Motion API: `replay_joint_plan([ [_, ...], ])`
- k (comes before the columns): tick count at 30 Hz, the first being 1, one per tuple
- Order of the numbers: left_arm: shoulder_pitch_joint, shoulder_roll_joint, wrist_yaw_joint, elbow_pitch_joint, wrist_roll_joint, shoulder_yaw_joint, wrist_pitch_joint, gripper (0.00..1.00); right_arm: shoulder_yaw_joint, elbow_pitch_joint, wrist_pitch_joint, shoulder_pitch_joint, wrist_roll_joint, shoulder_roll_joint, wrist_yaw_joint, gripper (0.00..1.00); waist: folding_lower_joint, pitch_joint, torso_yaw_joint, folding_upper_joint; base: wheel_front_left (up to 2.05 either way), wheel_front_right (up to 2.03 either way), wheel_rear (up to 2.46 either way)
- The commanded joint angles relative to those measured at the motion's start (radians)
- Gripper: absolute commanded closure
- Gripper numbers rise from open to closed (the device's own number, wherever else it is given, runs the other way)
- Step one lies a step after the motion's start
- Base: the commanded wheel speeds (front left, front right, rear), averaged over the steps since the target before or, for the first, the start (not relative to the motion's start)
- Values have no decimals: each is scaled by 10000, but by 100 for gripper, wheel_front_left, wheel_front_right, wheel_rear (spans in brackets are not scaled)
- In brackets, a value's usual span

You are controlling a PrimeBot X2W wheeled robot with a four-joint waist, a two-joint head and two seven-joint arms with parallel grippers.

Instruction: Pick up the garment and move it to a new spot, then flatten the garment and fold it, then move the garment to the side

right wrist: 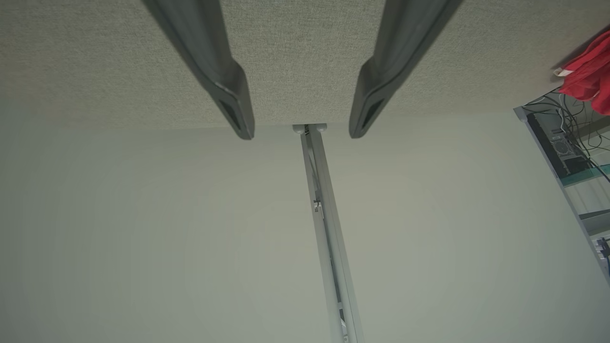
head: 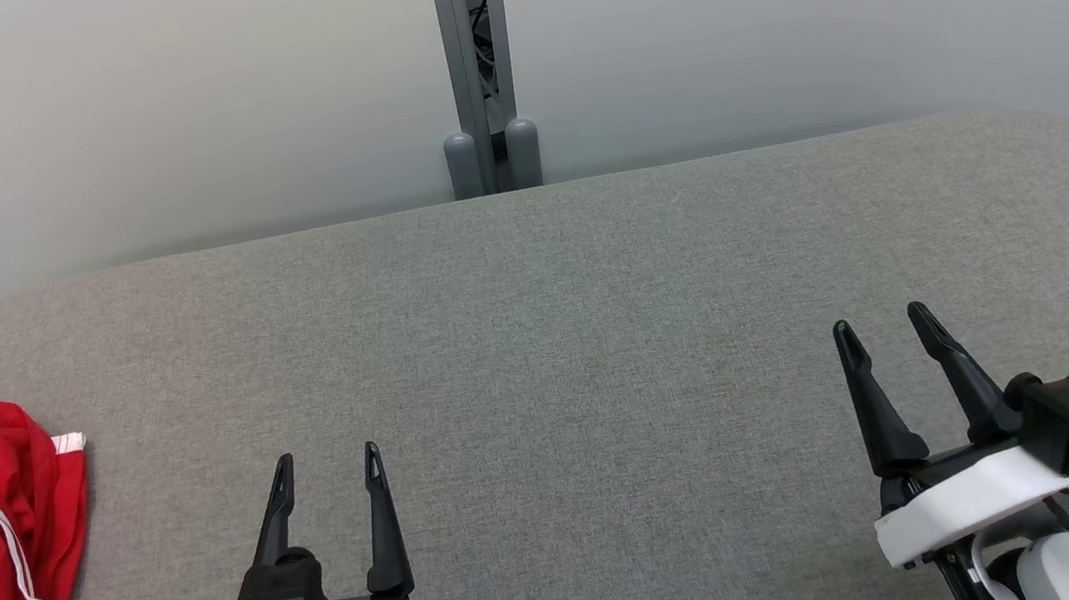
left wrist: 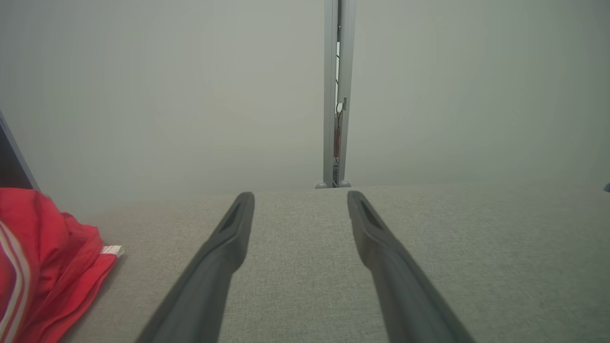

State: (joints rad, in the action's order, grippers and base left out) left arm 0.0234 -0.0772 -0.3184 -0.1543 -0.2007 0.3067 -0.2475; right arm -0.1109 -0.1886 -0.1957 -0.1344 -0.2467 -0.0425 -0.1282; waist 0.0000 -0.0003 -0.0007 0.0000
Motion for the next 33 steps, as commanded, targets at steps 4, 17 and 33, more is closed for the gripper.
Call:
replay_joint_plan([
  [4, -55, 30, -34, -17, 486, -54, -87, 0, -94, -20, -236, -91, 302, -103, -40, 0, 0, -4, 11, 0, 0, 0, 0],
  [17, -42, 97, 13, -218, 1401, -11, -148, 0, -259, -163, -600, -184, 684, -120, -34, 0, 0, 2, 10, 0, 0, 0, 0],
  [33, -31, 181, 124, -296, 1747, -105, -171, 0, -312, -249, -740, -71, 680, -123, -35, 0, 0, -48, 179, 0, 0, 0, 0],
])
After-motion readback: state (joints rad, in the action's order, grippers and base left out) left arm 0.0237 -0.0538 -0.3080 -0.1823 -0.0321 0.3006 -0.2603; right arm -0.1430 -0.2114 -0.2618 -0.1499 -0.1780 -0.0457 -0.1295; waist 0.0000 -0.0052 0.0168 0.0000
